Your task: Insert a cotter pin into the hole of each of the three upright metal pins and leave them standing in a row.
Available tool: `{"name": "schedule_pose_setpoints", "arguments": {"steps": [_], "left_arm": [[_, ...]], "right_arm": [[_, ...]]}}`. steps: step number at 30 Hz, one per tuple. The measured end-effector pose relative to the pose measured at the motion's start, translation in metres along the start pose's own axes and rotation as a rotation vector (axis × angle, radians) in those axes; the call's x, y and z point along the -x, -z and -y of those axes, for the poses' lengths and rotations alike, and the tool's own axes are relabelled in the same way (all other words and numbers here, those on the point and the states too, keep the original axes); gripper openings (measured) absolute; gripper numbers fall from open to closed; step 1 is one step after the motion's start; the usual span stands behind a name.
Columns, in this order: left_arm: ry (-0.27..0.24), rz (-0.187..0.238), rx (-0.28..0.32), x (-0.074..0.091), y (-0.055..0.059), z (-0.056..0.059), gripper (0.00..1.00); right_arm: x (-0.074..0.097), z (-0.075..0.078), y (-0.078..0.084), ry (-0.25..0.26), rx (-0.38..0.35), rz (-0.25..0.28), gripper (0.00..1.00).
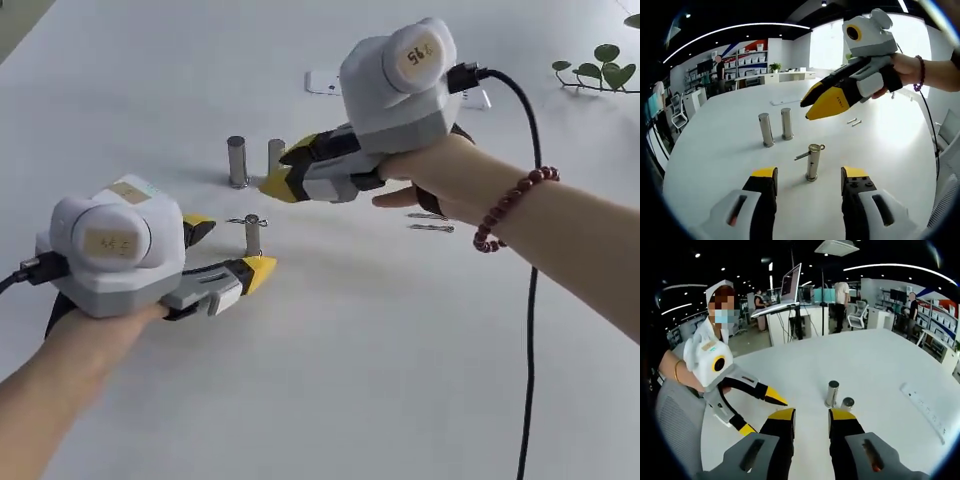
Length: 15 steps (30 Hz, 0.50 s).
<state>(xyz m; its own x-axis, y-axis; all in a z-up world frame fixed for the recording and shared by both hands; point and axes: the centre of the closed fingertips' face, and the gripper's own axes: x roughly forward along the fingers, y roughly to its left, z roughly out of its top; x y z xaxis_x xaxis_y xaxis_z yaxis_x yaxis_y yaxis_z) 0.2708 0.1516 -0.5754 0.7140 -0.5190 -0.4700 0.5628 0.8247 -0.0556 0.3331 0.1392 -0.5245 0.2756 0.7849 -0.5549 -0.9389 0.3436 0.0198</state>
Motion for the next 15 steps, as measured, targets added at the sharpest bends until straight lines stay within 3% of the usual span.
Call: {"name": "schedule_pose_setpoints", "arguments": {"steps": [6,12,15], "left_arm": [[0.018,0.017,-0.006,0.006,-0.006,0.003,0.61],[0.023,0.036,-0.022,0.01,-0.014,0.005,0.67],[0.026,0.035,-0.023,0.012,-0.017,0.007,0.7]], "right_arm": [[-0.006,0.02,-0.001,0.051,0.012,0.02,0.23],[-0.017,0.042,0.006,0.106,-0.028,0.016,0.25],[-0.026,0.05,0.01,0.109,-0.045,0.013,0.26]]}}
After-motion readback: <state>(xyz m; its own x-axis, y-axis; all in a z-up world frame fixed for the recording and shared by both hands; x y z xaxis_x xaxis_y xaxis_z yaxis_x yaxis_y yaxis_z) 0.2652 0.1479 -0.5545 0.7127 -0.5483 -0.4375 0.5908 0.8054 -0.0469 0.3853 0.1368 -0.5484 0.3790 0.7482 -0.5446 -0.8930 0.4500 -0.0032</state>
